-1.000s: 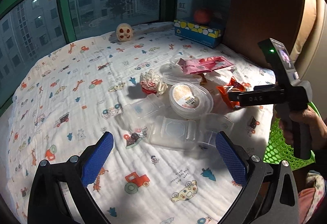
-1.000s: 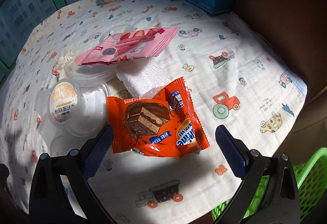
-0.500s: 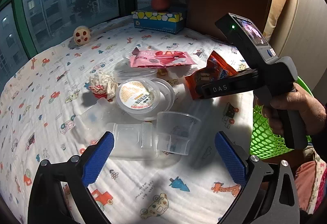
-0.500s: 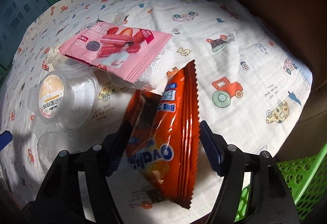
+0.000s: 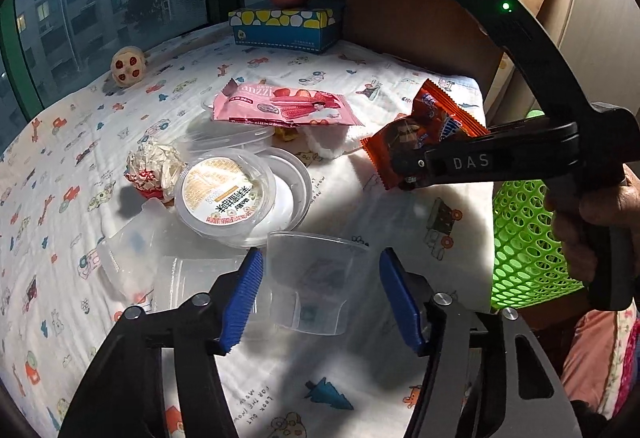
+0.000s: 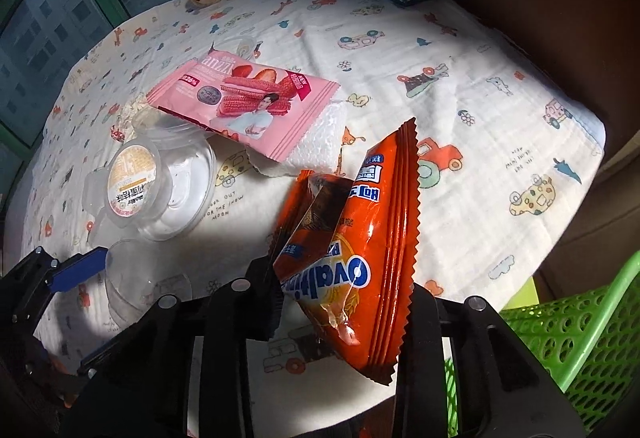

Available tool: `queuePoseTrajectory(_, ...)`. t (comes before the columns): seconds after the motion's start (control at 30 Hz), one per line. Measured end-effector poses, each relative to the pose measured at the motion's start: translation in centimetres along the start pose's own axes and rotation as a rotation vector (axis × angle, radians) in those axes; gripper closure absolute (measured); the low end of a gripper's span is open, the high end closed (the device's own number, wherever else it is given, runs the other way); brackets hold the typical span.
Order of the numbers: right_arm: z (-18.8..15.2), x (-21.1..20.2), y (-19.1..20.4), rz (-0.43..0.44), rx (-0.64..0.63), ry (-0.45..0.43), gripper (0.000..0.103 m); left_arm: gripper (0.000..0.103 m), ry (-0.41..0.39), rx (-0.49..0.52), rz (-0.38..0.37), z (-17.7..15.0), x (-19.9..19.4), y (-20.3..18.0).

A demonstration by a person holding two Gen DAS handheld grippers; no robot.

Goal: Collect trash
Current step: 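Carry the wrapper over the green basket and open the right tool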

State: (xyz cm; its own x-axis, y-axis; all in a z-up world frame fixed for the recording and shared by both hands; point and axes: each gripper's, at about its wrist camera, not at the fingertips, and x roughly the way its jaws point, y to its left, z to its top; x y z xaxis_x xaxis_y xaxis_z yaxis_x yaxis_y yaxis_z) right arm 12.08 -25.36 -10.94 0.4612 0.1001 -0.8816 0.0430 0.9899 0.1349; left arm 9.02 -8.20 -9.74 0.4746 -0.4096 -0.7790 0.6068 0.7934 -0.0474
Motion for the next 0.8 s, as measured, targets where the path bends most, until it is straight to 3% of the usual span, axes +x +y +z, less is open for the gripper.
queuePoseTrajectory(0.43, -2.8, -6.6, -1.1, 0.052, 0.022, -0.116, 0.071, 0.054, -0.072, -0.045, -0.073, 0.4, -3.0, -0.7)
queuePoseTrajectory(0.6, -4.4, -9.8, -2.5, 0.030, 0.043, -0.170, 0.071, 0.054, -0.120, -0.022, -0.112, 1.8, -4.8, -2.6)
queuePoseTrajectory(0.8, -6.9, -13.1, -5.4, -0.067, 0.071, -0.217, 0.071, 0.054, -0.155, 0.022, -0.186, 4.0, -5.6, -5.9)
